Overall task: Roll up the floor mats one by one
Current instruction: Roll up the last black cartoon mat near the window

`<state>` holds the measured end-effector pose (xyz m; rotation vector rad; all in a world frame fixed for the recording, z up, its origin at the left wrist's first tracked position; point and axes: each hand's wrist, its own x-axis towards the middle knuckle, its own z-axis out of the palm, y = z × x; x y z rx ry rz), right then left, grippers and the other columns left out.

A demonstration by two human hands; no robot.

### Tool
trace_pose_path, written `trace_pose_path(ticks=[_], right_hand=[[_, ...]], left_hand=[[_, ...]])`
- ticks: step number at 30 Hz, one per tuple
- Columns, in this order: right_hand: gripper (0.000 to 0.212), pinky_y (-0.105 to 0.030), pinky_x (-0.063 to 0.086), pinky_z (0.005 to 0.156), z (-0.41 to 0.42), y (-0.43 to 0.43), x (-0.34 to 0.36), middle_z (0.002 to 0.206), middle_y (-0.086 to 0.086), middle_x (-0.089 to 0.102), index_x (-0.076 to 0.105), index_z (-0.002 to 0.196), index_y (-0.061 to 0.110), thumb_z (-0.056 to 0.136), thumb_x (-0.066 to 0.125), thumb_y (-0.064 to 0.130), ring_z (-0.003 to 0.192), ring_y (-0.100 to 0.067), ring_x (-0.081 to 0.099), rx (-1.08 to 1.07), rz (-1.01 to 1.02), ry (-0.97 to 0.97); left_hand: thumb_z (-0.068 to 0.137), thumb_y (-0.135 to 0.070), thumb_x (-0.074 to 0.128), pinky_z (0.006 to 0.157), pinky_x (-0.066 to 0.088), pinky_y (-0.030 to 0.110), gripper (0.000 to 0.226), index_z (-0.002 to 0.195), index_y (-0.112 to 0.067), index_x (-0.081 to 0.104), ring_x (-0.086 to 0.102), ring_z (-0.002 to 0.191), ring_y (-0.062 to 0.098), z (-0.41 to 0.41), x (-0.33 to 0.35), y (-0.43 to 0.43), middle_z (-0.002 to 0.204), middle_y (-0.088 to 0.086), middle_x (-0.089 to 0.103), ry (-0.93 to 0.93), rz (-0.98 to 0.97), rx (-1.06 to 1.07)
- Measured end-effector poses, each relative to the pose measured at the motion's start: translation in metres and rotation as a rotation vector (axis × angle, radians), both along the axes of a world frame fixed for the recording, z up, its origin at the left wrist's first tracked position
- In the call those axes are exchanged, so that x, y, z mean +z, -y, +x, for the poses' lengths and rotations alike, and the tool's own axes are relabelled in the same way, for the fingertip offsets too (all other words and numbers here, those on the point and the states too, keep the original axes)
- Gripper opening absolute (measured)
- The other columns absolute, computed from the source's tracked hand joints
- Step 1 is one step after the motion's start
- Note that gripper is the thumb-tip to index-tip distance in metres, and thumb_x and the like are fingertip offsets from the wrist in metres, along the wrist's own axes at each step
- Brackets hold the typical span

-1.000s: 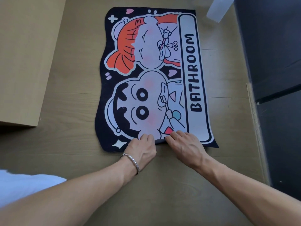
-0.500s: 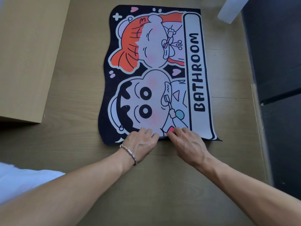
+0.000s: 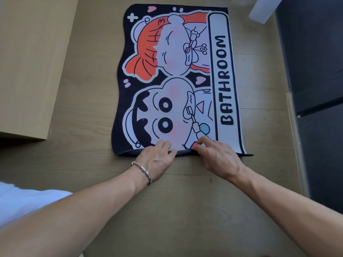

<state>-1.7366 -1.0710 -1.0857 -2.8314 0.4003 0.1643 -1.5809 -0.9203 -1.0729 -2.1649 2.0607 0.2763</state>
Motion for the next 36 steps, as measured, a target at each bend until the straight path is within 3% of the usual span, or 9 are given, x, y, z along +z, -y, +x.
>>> trace_pose_path(ticks=[3, 8, 11, 16, 19, 24, 26, 29, 36], right_hand=[[0.041, -0.027, 0.033, 0.032, 0.001, 0.002, 0.0, 0.089, -0.006, 0.06, 0.065, 0.09, 0.012, 0.056, 0.074, -0.009, 0.047, -0.023, 0.05, 0.034, -0.029, 0.0], [0.027, -0.032, 0.043, 0.048, -0.002, 0.002, 0.0, 0.084, -0.007, 0.061, 0.068, 0.088, 0.01, 0.063, 0.077, 0.002, 0.063, -0.026, 0.056, 0.082, -0.082, 0.088], [0.024, -0.034, 0.041, 0.057, -0.007, 0.004, 0.001, 0.087, -0.006, 0.059, 0.067, 0.092, 0.013, 0.07, 0.077, 0.015, 0.071, -0.025, 0.054, 0.116, -0.156, 0.068], [0.039, -0.033, 0.037, 0.054, -0.003, 0.005, -0.002, 0.08, -0.005, 0.057, 0.068, 0.092, 0.013, 0.057, 0.072, -0.002, 0.067, -0.024, 0.05, 0.112, -0.212, 0.012], [0.04, -0.033, 0.043, 0.049, -0.001, 0.005, 0.002, 0.08, -0.004, 0.062, 0.069, 0.097, 0.013, 0.06, 0.071, -0.004, 0.063, -0.025, 0.052, 0.048, -0.132, -0.074], [0.029, -0.035, 0.045, 0.054, 0.004, 0.013, 0.007, 0.096, -0.004, 0.063, 0.062, 0.113, 0.016, 0.089, 0.052, 0.005, 0.074, -0.028, 0.055, -0.036, -0.029, -0.146], [0.022, -0.035, 0.046, 0.058, 0.008, 0.018, 0.009, 0.096, -0.003, 0.06, 0.059, 0.115, 0.017, 0.097, 0.047, 0.017, 0.077, -0.028, 0.056, -0.049, -0.001, -0.149], [0.023, -0.035, 0.043, 0.061, 0.013, 0.022, 0.013, 0.097, -0.005, 0.059, 0.054, 0.117, 0.016, 0.101, 0.04, 0.026, 0.079, -0.027, 0.056, -0.058, 0.048, -0.17], [0.025, -0.04, 0.05, 0.073, 0.016, 0.024, 0.014, 0.105, -0.004, 0.058, 0.054, 0.118, 0.019, 0.101, 0.04, 0.03, 0.086, -0.026, 0.058, -0.069, 0.112, -0.191]], left_hand=[[0.048, 0.009, 0.038, 0.043, 0.02, 0.023, 0.038, 0.072, -0.008, 0.062, 0.045, 0.053, 0.021, 0.0, 0.0, 0.003, 0.066, 0.008, 0.05, -0.003, -0.024, 0.005], [0.064, -0.001, 0.037, 0.051, 0.027, 0.028, 0.046, 0.097, -0.015, 0.065, 0.046, 0.062, 0.019, 0.001, -0.003, 0.004, 0.076, 0.004, 0.052, 0.119, 0.027, 0.011], [0.079, -0.003, 0.02, 0.069, 0.024, 0.035, 0.058, 0.132, -0.012, 0.04, 0.04, 0.085, 0.024, -0.004, -0.002, 0.003, 0.104, 0.008, 0.047, 0.152, 0.108, 0.02], [0.085, -0.004, 0.013, 0.074, 0.02, 0.037, 0.06, 0.145, -0.007, 0.015, 0.036, 0.102, 0.026, -0.009, 0.006, 0.01, 0.118, 0.012, 0.036, 0.136, 0.207, 0.072], [0.078, -0.005, 0.005, 0.071, 0.024, 0.037, 0.069, 0.146, -0.009, 0.013, 0.04, 0.101, 0.027, -0.008, 0.004, 0.009, 0.118, 0.011, 0.039, 0.126, 0.232, 0.104], [0.068, -0.003, 0.035, 0.05, 0.027, 0.03, 0.049, 0.106, -0.014, 0.064, 0.048, 0.059, 0.021, 0.009, -0.004, 0.001, 0.074, 0.003, 0.054, 0.171, 0.005, 0.04], [0.065, 0.002, 0.039, 0.048, 0.034, 0.03, 0.04, 0.095, -0.013, 0.061, 0.05, 0.06, 0.024, 0.02, -0.007, -0.002, 0.072, 0.005, 0.053, 0.112, 0.004, 0.071], [0.079, 0.0, 0.052, 0.044, 0.036, 0.029, 0.03, 0.104, -0.017, 0.05, 0.05, 0.071, 0.022, 0.033, -0.005, -0.004, 0.085, 0.001, 0.052, 0.031, 0.055, 0.155], [0.097, -0.012, 0.039, 0.056, 0.032, 0.033, 0.024, 0.116, -0.026, 0.034, 0.037, 0.076, 0.018, 0.042, -0.009, -0.004, 0.103, -0.003, 0.047, -0.036, 0.151, 0.202]])
